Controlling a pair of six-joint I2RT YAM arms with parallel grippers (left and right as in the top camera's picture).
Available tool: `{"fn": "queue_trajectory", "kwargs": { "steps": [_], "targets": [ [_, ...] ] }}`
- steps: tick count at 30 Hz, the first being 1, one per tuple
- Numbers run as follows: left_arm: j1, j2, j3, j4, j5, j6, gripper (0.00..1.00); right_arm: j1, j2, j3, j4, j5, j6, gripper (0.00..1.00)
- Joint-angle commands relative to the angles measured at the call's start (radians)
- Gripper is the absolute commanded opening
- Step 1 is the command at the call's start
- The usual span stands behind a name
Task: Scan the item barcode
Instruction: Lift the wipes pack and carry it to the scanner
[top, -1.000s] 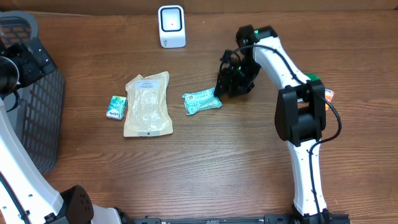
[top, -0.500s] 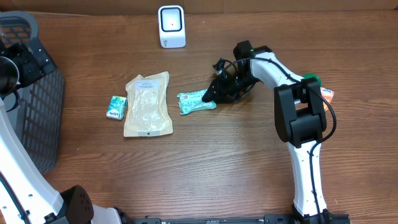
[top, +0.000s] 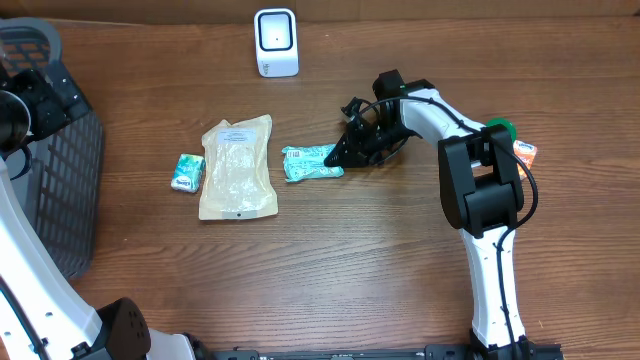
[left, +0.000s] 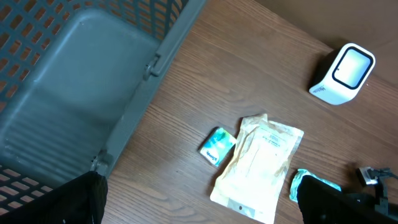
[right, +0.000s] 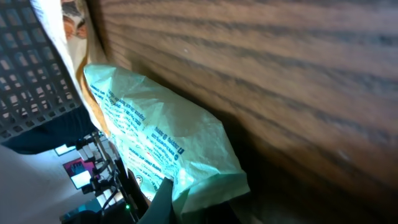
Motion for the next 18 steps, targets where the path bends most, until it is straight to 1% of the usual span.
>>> {"fn": "queue_trajectory", "kwargs": {
  "steps": [1,4,7,13,18],
  "targets": [
    [0.001,0.003,0.004,0.002,0.008,0.022,1.00,-0.006,-0.084,0.060,-0.050,0.146,0.006,0.04],
    [0.001,0.003,0.004,0.002,0.008,0.022,1.00,0.001,-0.183,0.127,-0.109,0.158,0.006,0.04],
    [0.001,0.003,0.004,0.002,0.008,0.022,1.00,0.012,-0.287,0.162,-0.128,0.158,0.006,0.04],
    [0.001,0.003,0.004,0.002,0.008,0.022,1.00,0.033,-0.460,0.165,-0.140,0.158,0.006,0.04],
    [0.001,0.003,0.004,0.002,0.008,0.022,1.00,0.038,-0.545,0.165,-0.163,0.159,0.006,0.04]
  ]
}}
